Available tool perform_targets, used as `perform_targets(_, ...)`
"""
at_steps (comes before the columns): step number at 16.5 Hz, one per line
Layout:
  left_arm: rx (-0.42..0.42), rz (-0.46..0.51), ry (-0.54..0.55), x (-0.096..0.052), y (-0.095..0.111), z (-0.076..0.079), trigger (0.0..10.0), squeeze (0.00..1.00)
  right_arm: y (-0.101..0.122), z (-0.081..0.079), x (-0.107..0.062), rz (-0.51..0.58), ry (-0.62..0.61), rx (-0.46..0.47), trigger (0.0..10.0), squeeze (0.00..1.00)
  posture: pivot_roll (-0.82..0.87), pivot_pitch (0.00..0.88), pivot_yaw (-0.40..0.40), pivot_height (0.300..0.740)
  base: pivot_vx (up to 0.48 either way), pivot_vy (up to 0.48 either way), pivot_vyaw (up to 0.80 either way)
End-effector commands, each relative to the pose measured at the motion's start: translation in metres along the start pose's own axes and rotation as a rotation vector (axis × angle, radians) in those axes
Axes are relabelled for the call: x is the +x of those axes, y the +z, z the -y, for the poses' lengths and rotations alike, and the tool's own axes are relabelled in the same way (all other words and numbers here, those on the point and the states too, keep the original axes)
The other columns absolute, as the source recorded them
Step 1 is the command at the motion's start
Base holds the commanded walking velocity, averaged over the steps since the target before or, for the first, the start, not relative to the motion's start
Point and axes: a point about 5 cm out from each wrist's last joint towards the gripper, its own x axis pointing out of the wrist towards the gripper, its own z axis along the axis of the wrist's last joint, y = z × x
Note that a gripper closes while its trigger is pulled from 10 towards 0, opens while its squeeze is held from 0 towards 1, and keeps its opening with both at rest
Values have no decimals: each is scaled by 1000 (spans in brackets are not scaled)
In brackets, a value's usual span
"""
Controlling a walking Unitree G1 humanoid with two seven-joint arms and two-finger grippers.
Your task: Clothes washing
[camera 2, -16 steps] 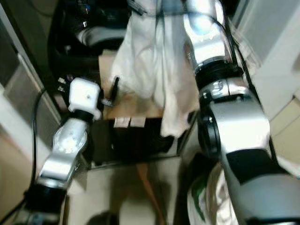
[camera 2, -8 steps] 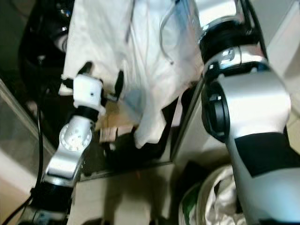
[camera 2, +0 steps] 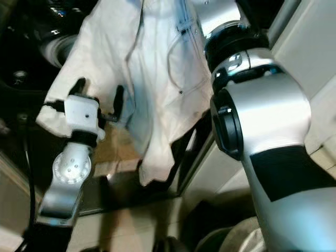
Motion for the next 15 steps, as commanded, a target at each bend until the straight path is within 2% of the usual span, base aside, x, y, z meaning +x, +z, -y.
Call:
perform_targets(1,10,11,6,-3,5,1,10000,0,13,12,5,9,-73,5,0,0,143,0,-174,740,469,0,0)
perform_targets(2,13,-8,24,-10,5,-1,10000,0,10,11,5,-25,-93,-125,0,0,164,0,-186,740,469,0,0)
perform_targets(3,19,-25,35,-18,5,-1,10000,0,8,3,5,-33,-64,-295,0,0,195,16,-212,740,469,0,0)
perform_targets(5,19,-25,35,-18,5,-1,10000,0,8,3,5,-33,-64,-295,0,0,195,16,-212,740,469,0,0)
perform_targets(6,25,-36,47,-23,7,-1,10000,0,6,-3,4,-38,-36,-398,0,0,218,35,-227,740,469,0,0)
perform_targets(7,66,-79,126,-45,11,-7,10000,0,-21,-67,-14,93,298,-1113,10000,0,281,115,-298,740,480,0,0)
perform_targets(8,87,-112,168,-56,12,-10,10000,0,-47,-100,-34,167,516,-1402,10000,0,291,134,-313,740,0,0,0)
perform_targets(10,87,-140,174,-65,13,-6,10000,0,-81,-115,-57,119,678,-1456,10000,0,303,161,-332,740,0,0,0)
perform_targets(11,84,-145,178,-66,12,-6,10000,0,-88,-116,-61,90,702,-1443,10000,0,303,162,-335,740,0,0,0)
perform_targets(12,84,-150,179,-67,12,-7,10000,0,-97,-117,-67,-18,704,-1275,10000,0,296,167,-336,740,0,0,0)
perform_targets(13,85,-149,175,-66,13,-5,10000,0,-101,-116,-69,-127,678,-1087,10000,1000,294,165,-332,740,0,0,0)
perform_targets(15,88,-143,161,-63,17,-2,10000,0,-98,-116,-67,-110,649,-1065,10000,1000,281,159,-322,740,0,0,0)
